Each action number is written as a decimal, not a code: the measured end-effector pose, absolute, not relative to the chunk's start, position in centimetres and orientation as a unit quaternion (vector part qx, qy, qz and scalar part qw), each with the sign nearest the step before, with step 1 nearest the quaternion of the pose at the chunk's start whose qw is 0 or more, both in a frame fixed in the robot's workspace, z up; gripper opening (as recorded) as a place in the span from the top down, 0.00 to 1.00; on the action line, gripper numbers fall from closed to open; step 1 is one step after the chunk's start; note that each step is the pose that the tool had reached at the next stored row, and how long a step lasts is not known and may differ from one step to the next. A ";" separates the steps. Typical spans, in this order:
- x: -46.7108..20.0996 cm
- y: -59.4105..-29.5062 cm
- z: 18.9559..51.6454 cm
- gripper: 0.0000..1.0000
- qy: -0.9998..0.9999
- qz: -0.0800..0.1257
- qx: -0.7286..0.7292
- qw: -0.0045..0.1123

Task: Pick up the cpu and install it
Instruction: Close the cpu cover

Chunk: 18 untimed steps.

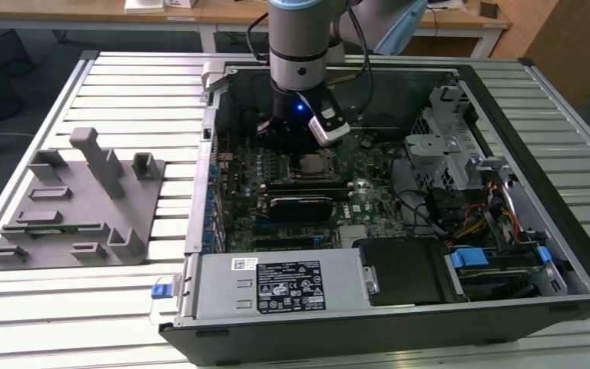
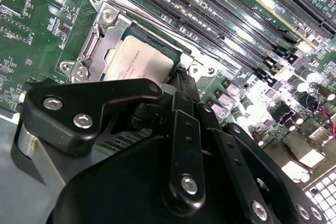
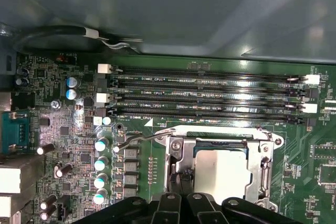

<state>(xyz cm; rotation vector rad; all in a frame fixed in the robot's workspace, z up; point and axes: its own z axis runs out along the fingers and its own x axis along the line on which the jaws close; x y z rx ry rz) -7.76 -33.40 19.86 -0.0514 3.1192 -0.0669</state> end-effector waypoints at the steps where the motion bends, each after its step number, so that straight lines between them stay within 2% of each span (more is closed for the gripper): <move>1: -7.8 -33.4 19.9 0.89 1.000 -0.021 -0.016 0.011; 18: -7.8 -33.6 20.3 0.89 1.000 -0.022 -0.017 0.011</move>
